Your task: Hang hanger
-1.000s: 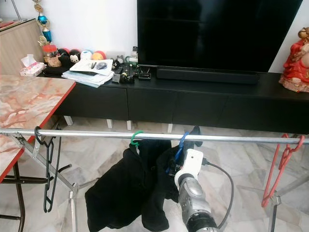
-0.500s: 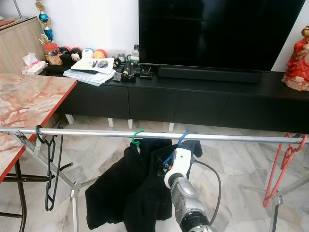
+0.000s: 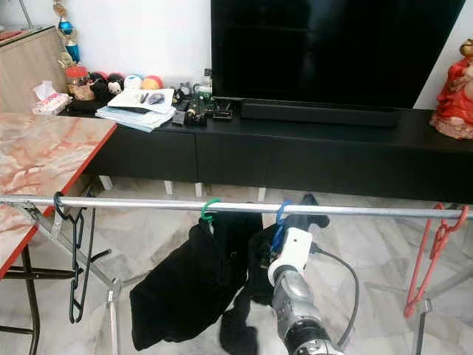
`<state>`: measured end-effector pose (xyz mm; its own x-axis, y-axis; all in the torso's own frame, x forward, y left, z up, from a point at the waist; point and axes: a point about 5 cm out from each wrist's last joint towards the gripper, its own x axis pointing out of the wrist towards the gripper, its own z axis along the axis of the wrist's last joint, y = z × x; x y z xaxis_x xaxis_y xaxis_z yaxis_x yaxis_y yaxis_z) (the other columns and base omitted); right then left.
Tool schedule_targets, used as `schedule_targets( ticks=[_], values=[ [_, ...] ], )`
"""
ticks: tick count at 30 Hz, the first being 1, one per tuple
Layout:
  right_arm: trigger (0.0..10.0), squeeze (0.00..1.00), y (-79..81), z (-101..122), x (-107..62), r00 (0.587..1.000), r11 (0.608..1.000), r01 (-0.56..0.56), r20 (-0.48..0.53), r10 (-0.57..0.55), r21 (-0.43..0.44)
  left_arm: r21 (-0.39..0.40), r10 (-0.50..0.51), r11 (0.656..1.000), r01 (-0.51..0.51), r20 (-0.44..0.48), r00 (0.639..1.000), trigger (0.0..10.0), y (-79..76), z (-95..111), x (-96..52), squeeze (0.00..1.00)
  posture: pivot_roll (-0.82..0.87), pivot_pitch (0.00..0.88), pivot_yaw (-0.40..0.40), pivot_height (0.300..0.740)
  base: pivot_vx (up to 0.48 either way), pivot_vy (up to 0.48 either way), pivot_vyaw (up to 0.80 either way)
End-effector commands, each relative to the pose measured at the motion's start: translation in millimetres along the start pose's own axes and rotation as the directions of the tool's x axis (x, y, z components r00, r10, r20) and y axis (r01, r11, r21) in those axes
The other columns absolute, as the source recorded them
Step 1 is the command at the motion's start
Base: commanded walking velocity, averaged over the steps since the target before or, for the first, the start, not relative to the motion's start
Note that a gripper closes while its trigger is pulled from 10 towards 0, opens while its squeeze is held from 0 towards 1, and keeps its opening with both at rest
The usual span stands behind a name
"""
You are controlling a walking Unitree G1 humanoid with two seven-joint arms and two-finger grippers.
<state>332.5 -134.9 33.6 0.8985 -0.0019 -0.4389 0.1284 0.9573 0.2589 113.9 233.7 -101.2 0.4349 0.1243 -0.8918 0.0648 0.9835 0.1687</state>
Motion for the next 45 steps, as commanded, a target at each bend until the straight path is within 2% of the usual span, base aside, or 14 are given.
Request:
schedule_targets(
  ticks=[1,2,3,4,5,9,10,11,20,21,45],
  values=[
    [10.0,0.00,5.2,0.8,1.1,1.000,1.000,-0.008,-0.008,0.008,-0.005,0.009,-0.002,1.000,0.002,-0.017,1.000,10.0,0.5,-2.6,-0.3,0.00,0.18,0.000,0.003,0.740,0.000,0.000,0.00],
    [10.0,0.00,6.5,0.5,1.1,1.000,1.000,-0.018,-0.008,0.018,-0.005,0.009,-0.002,1.000,0.002,-0.016,1.000,10.0,0.5,-2.6,-0.3,0.00,0.18,0.000,0.003,0.740,0.000,0.000,0.00],
    [4.4,0.00,8.6,0.7,1.1,0.999,0.999,-0.033,-0.006,0.033,-0.009,0.009,-0.002,1.000,0.002,-0.016,1.000,10.0,0.4,-2.5,-0.3,0.00,0.19,0.000,0.002,0.740,0.000,0.000,0.00],
    [4.4,0.00,9.9,0.9,1.1,0.999,0.999,-0.043,-0.004,0.043,-0.012,0.010,-0.002,1.000,0.002,-0.016,1.000,10.0,0.4,-2.5,-0.3,0.00,0.19,0.000,0.002,0.740,0.000,0.000,0.00],
    [0.0,0.00,12.0,2.1,1.2,0.998,0.998,-0.057,0.005,0.057,-0.026,0.010,-0.003,1.000,0.003,-0.016,1.000,10.0,0.3,-2.4,-0.3,0.00,0.19,0.000,0.002,0.740,0.000,0.000,0.00],
    [0.0,0.00,15.0,4.4,1.1,0.997,0.993,-0.072,0.023,0.075,-0.089,0.012,-0.007,1.000,0.007,-0.014,1.000,10.0,-0.1,-2.2,-0.2,0.00,0.18,0.000,0.002,0.740,0.000,0.000,0.00],
    [9.4,0.00,14.8,4.2,1.1,0.997,0.992,-0.069,0.023,0.072,-0.102,0.014,-0.007,1.000,0.007,-0.014,1.000,10.0,-0.1,-2.1,-0.2,0.00,0.18,0.000,0.002,0.740,0.000,0.000,0.00],
    [10.0,0.00,14.5,4.2,1.1,0.997,0.992,-0.066,0.024,0.069,-0.108,0.014,-0.007,1.000,0.008,-0.014,1.000,10.0,-0.2,-2.1,-0.2,0.00,0.18,0.000,0.002,0.740,0.000,0.000,0.00],
    [10.0,0.00,11.0,6.0,1.0,0.998,0.993,-0.034,0.048,0.040,-0.114,0.017,-0.009,1.000,0.009,-0.013,1.000,10.0,0.0,-1.8,-0.2,0.00,0.18,0.000,0.003,0.740,0.000,0.000,0.00],
    [0.0,0.00,10.0,6.2,0.9,0.998,0.994,-0.029,0.050,0.035,-0.106,0.019,-0.011,1.000,0.011,-0.013,1.000,10.0,0.0,-1.8,-0.2,0.00,0.18,0.000,0.004,0.740,0.000,0.000,0.00],
    [0.0,0.00,5.0,-3.1,-0.1,1.000,0.991,-0.001,0.001,0.002,-0.137,0.025,-0.027,0.999,0.028,-0.011,1.000,10.0,-0.8,-0.8,0.0,0.00,0.18,0.000,0.005,0.740,0.000,0.000,0.00]
  ],
)
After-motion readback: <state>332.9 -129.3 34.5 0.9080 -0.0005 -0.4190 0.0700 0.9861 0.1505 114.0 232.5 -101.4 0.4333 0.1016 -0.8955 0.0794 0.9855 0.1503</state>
